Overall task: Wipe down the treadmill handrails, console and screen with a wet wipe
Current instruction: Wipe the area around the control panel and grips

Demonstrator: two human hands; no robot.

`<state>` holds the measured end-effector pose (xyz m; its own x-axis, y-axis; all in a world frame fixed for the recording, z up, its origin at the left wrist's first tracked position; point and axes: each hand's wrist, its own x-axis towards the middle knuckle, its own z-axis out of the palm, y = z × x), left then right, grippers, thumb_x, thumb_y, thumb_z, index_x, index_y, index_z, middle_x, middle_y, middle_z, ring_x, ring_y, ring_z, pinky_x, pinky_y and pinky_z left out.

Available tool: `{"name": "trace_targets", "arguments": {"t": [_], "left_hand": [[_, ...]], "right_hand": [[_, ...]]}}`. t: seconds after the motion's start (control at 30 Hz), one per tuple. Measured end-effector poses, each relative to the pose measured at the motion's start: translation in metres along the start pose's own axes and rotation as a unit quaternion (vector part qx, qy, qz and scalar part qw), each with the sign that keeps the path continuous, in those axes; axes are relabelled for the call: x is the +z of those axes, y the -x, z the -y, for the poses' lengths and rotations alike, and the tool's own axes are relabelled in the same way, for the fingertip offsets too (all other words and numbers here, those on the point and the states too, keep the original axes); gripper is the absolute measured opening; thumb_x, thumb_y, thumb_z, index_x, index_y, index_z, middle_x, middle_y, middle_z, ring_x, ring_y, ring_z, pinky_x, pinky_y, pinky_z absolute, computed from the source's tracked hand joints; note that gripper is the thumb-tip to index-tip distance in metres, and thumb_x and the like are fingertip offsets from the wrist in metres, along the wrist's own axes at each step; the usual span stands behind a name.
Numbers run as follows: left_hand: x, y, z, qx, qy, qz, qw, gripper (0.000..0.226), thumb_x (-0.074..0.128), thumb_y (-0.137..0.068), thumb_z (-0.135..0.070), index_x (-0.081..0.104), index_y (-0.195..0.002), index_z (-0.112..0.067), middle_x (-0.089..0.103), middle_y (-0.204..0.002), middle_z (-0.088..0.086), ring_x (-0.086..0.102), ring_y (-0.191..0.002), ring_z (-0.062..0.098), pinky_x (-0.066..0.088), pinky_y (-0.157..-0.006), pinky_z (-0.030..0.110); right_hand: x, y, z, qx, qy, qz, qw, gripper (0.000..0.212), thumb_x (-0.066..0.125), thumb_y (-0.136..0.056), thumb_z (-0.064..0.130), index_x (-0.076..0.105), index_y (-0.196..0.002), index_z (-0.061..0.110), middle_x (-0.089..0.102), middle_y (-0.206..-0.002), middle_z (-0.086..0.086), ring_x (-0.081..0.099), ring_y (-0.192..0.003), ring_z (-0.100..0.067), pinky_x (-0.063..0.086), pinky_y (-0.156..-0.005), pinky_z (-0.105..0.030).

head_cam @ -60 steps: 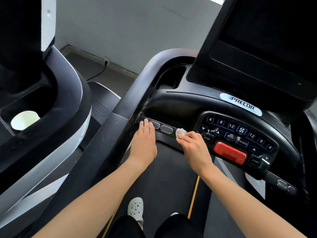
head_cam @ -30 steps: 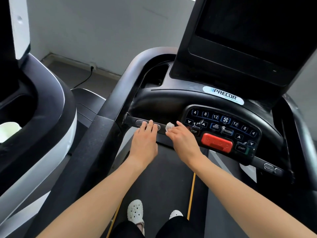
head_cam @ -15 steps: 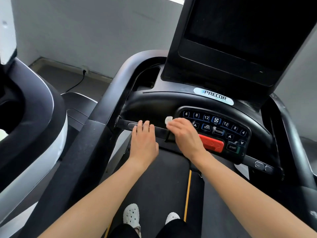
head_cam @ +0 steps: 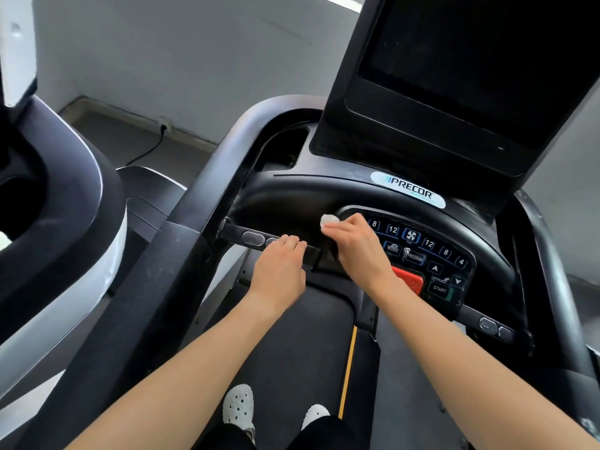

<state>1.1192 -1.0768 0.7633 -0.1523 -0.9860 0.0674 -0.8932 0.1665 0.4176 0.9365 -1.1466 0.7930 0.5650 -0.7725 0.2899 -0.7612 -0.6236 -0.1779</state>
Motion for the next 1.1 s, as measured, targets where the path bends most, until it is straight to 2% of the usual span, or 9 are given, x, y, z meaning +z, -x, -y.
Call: {"name": "trace_targets", "arguments": {"t": [0.13,0.27,0.33,0.47,0.6,0.87,0.97,1.03,1.1], "left_hand": [[0.0,0.0,0.002,-0.008,0.02,-0.009,1.0,0.048,0.064,-0.086,-0.01,0.063,-0.134,-0.007,0.064,-0.129,0.008,0.059,-0.123,0.026,0.047,-0.108,0.037],[0.002,0.001,0.003,-0.017,0.037,-0.019,0.999,0.052,0.062,-0.092,-0.014,0.055,-0.144,-0.013,0.058,-0.14,0.003,0.052,-0.131,0.02,0.04,-0.113,0.031],[0.004,0.004,0.003,-0.014,0.039,-0.024,0.999,0.054,0.062,-0.094,-0.015,0.051,-0.147,-0.013,0.055,-0.145,0.003,0.048,-0.137,0.02,0.036,-0.117,0.03],[0.008,0.006,0.006,-0.009,0.019,-0.008,1.0,0.061,0.06,-0.094,-0.016,0.045,-0.153,-0.013,0.048,-0.154,0.004,0.041,-0.145,0.023,0.034,-0.121,0.034],[0.013,0.007,0.008,-0.018,0.019,0.007,1.0,0.066,0.058,-0.097,-0.018,0.035,-0.158,-0.014,0.036,-0.164,0.004,0.029,-0.154,0.023,0.026,-0.125,0.037],[0.02,0.008,0.008,-0.021,-0.006,0.025,0.999,0.072,0.059,-0.098,-0.023,0.025,-0.162,-0.016,0.026,-0.169,0.003,0.019,-0.157,0.023,0.021,-0.128,0.039],[0.021,0.007,0.008,-0.023,-0.014,0.03,0.999,0.072,0.056,-0.098,-0.024,0.024,-0.162,-0.016,0.025,-0.169,0.004,0.019,-0.157,0.023,0.021,-0.127,0.04],[0.021,0.008,0.008,-0.019,-0.025,0.033,0.999,0.072,0.055,-0.099,-0.024,0.023,-0.163,-0.016,0.025,-0.169,0.004,0.019,-0.157,0.023,0.021,-0.127,0.04],[0.02,0.007,0.007,-0.018,-0.026,0.029,0.999,0.072,0.056,-0.099,-0.024,0.023,-0.162,-0.016,0.026,-0.169,0.004,0.019,-0.157,0.023,0.02,-0.128,0.04]], "right_hand": [[0.002,-0.008,0.006,0.025,0.009,-0.023,0.999,0.037,0.077,-0.074,-0.016,0.081,-0.101,0.008,0.078,-0.095,0.0,0.053,-0.078,-0.028,0.053,-0.069,-0.034],[0.007,0.023,0.023,-0.096,0.032,0.101,0.99,0.034,0.065,-0.082,-0.009,0.076,-0.105,0.014,0.074,-0.099,0.004,0.044,-0.076,-0.02,0.047,-0.074,-0.033],[0.006,0.026,0.025,-0.114,0.046,0.146,0.982,0.038,0.062,-0.084,-0.008,0.071,-0.114,0.014,0.073,-0.103,0.004,0.043,-0.077,-0.019,0.047,-0.077,-0.032],[0.003,0.002,0.013,-0.057,0.046,0.092,0.993,0.062,0.064,-0.078,-0.016,0.061,-0.136,0.008,0.073,-0.114,-0.003,0.051,-0.079,-0.023,0.051,-0.08,-0.034],[0.004,0.007,0.028,0.001,0.029,0.109,0.994,0.051,0.061,-0.079,-0.015,0.058,-0.126,0.007,0.067,-0.091,-0.005,0.048,-0.081,-0.024,0.053,-0.067,-0.041],[-0.007,0.017,0.021,-0.101,0.03,0.16,0.981,0.052,0.062,-0.081,-0.013,0.059,-0.126,0.012,0.066,-0.097,0.0,0.051,-0.088,-0.023,0.052,-0.067,-0.037],[-0.012,0.011,0.009,-0.075,0.033,0.094,0.992,0.041,0.066,-0.083,-0.011,0.066,-0.118,0.01,0.066,-0.09,0.0,0.052,-0.089,-0.024,0.051,-0.064,-0.034],[-0.006,0.015,0.01,-0.072,0.037,0.065,0.995,0.038,0.069,-0.084,-0.009,0.071,-0.118,0.009,0.072,-0.099,0.002,0.052,-0.091,-0.025,0.053,-0.071,-0.035],[0.005,0.028,0.018,-0.103,0.036,0.087,0.99,0.037,0.07,-0.086,-0.005,0.072,-0.12,0.01,0.073,-0.11,0.003,0.051,-0.093,-0.025,0.053,-0.08,-0.037]]}}
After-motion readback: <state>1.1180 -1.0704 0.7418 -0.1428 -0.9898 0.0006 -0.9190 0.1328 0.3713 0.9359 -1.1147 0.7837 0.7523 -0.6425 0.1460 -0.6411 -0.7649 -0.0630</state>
